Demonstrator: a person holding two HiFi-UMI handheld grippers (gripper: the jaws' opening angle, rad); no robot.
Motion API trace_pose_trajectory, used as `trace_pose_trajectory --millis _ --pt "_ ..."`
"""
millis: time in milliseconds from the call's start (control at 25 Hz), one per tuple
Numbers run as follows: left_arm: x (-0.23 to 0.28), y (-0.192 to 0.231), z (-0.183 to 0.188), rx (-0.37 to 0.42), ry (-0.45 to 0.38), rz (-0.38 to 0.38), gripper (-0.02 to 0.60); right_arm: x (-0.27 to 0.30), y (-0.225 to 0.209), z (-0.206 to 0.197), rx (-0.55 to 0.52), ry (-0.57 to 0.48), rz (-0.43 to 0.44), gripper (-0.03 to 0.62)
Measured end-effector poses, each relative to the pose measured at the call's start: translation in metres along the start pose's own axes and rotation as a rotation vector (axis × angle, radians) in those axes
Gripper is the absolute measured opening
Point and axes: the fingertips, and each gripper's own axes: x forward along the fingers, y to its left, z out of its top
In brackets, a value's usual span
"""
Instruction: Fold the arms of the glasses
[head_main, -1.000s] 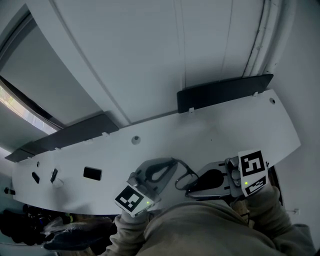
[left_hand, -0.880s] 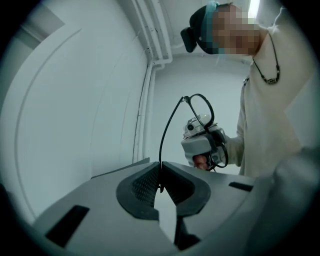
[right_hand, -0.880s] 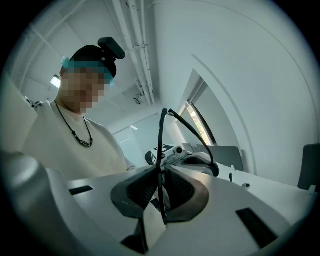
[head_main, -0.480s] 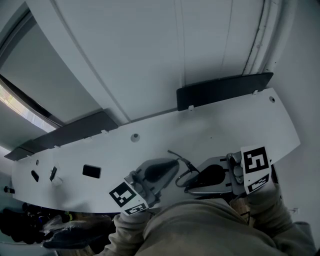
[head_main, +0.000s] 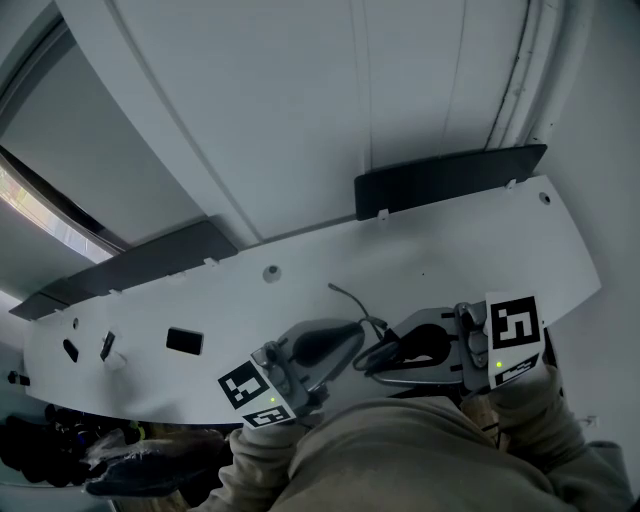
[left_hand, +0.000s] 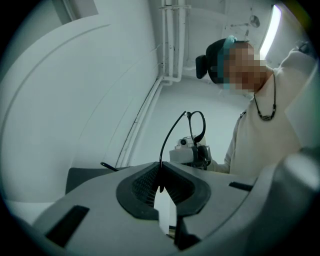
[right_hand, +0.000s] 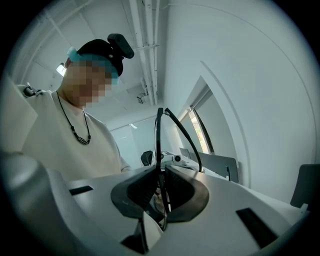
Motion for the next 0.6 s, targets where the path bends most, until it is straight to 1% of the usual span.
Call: trace_pose_trajectory --millis 120,240,360,600 --pt "-0.0007 -0.0026 0.0009 -0.056 -0.035 -0.038 0.018 0.0027 -0.0002 0.0025 -0.043 -0.017 -0.019 0.058" --pt "-0.0011 -0.0042 0.0032 -0.090 -0.060 -0.060 0.020 0.0027 -0.0004 0.0031 -0.066 -0.014 -0.024 0.058" --pt "-0.0021 -0.0048 0.0048 -0.109 -0.076 -0.071 0.020 0.0021 0.0001 0.0041 -0.074 -0.018 -0.026 0.058" --pt "-0.0029 -0.0060 0.0068 -0.124 -0.089 -0.084 0.020 0.0017 -0.0019 0.0056 -0.085 -0.031 -0.047 0.058"
